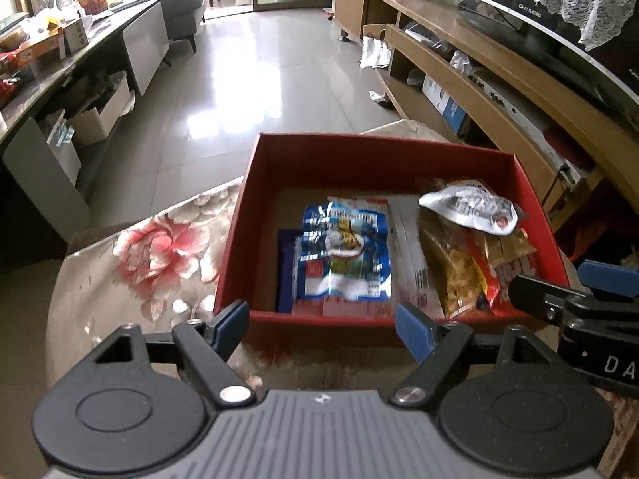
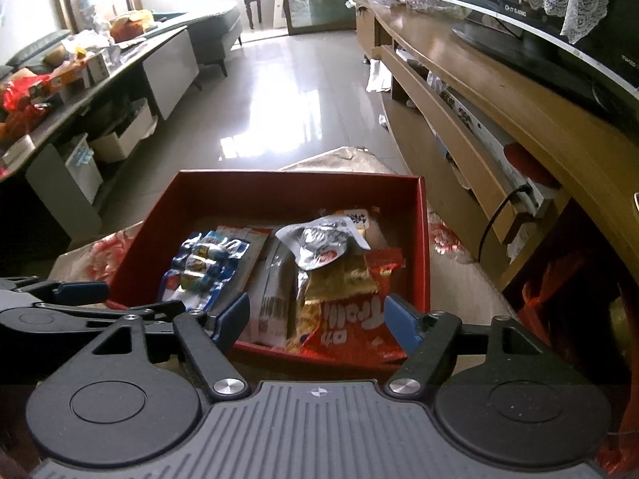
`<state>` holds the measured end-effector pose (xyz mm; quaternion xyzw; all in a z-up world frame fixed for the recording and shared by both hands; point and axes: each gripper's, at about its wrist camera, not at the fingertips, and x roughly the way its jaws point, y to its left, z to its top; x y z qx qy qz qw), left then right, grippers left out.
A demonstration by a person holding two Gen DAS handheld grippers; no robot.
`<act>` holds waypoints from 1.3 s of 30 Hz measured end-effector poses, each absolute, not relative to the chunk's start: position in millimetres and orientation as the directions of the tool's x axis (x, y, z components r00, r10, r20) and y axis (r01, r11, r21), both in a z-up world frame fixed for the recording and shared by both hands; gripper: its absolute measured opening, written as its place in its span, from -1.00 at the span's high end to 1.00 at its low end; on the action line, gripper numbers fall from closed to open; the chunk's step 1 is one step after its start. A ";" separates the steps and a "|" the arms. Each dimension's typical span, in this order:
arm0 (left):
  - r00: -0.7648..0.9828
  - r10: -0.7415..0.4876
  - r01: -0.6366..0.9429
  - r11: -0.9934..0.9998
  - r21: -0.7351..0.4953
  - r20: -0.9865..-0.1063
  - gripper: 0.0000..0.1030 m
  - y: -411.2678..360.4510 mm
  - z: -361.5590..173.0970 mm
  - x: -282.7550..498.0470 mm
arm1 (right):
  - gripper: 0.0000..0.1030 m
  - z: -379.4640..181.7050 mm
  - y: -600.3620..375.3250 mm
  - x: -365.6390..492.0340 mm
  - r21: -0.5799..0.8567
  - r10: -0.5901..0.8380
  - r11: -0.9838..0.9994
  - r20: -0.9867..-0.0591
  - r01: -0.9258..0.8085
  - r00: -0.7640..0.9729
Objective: Organize snacks
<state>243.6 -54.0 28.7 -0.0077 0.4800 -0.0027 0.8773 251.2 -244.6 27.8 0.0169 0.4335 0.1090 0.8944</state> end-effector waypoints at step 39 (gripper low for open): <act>0.555 -0.058 0.006 0.998 -0.066 -0.830 -0.89 -43.9 25.5 95.2 | -0.66 10.4 -246.5 113.4 0.157 0.187 0.982 -0.804 -0.101 0.564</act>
